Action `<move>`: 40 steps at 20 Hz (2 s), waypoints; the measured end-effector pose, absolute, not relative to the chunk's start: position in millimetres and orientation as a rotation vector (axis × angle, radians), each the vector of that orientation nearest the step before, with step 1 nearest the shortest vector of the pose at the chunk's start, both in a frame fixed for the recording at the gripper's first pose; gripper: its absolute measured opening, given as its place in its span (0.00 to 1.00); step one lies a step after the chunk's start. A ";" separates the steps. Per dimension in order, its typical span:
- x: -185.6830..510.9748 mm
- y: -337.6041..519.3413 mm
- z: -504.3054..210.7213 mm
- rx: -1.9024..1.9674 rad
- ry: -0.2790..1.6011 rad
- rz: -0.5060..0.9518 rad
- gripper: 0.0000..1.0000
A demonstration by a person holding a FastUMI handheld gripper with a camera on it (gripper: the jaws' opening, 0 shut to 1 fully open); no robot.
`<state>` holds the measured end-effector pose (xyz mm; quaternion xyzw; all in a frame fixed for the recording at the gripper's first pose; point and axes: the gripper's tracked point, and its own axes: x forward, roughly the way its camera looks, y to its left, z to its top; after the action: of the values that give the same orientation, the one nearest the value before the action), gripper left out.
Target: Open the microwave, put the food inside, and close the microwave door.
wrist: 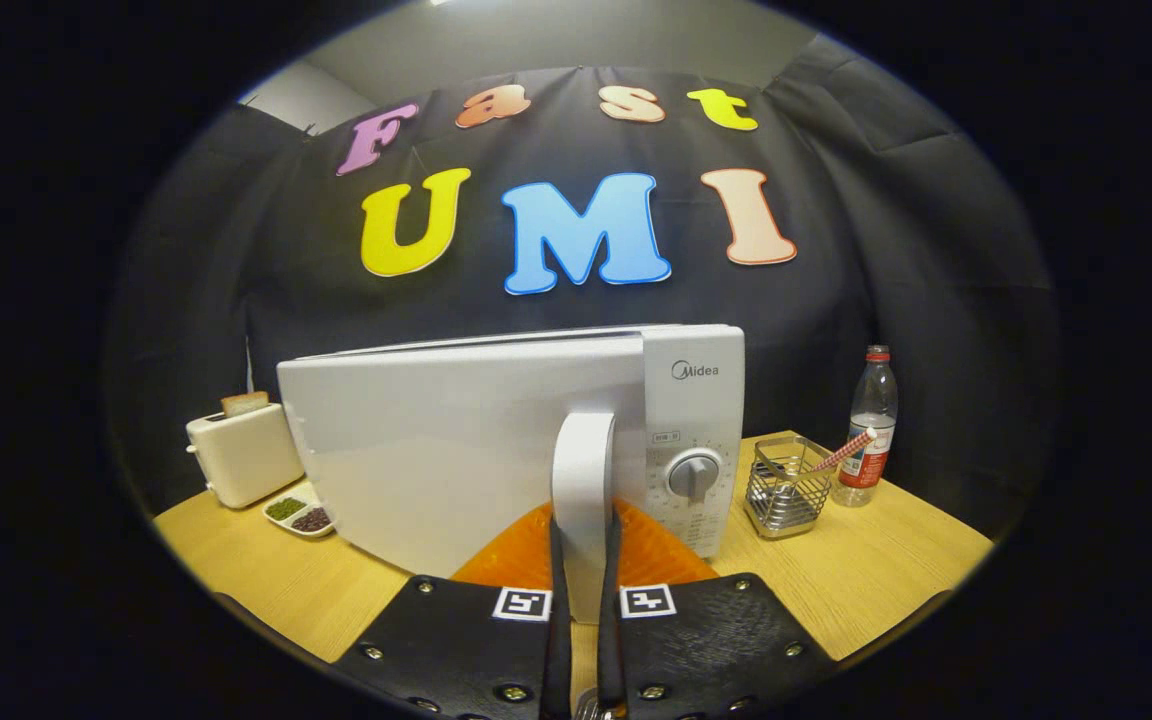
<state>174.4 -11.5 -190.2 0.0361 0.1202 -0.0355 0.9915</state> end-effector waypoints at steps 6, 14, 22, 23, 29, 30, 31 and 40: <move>115.3 36.7 -183.7 0.093 0.243 0.080 0.10; 51.1 131.3 -175.2 0.087 0.177 0.207 0.10; 27.8 219.1 -174.2 0.029 0.082 0.118 0.09; 26.2 227.6 -174.4 0.026 0.079 0.099 0.09; 25.7 268.9 -175.2 0.012 0.068 0.006 0.09; 25.4 270.9 -174.4 0.015 0.073 -0.001 0.09; 25.5 272.0 -175.6 0.015 0.075 -0.002 0.09; -13.1 285.7 -159.7 0.123 0.158 0.245 0.09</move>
<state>-13.1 285.7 -159.7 0.0610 0.0787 0.1220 0.9875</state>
